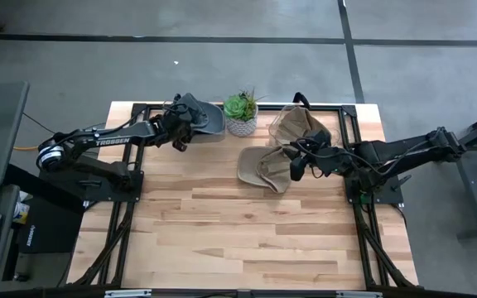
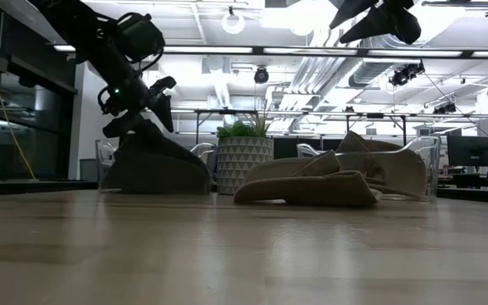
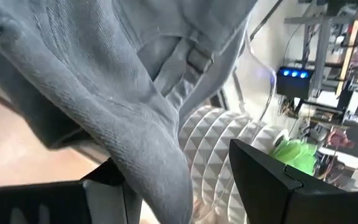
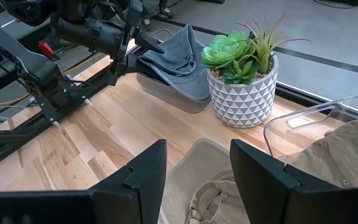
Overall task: Pick & Place hat
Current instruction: Put the blue cap into the left transparent bin
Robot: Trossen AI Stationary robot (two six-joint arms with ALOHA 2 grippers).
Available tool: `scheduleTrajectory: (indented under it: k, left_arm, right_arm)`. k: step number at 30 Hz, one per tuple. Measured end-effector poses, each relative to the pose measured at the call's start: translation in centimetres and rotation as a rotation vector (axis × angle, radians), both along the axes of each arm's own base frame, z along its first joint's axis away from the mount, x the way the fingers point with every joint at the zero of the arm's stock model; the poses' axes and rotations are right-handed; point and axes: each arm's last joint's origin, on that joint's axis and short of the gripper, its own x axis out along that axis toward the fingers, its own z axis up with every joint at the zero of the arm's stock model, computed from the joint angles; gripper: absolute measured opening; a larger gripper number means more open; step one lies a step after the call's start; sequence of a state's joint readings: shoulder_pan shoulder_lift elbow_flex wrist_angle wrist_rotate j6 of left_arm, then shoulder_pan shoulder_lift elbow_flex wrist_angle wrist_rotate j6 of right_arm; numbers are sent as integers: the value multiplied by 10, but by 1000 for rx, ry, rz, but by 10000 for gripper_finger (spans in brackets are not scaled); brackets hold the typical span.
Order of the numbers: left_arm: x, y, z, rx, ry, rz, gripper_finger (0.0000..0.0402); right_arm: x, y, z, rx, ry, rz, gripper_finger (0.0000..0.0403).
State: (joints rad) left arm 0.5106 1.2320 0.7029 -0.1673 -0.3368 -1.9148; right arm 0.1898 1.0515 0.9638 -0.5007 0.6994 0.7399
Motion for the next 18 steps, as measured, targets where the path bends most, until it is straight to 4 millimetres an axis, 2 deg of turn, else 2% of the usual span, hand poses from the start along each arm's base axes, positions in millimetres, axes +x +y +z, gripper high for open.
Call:
scheduleTrajectory:
  k: [18]
  left_arm:
    - [2, -1, 1, -9, -3, -89, 192]
  right_arm:
    - [0, 0, 0, 0, 0, 0, 172]
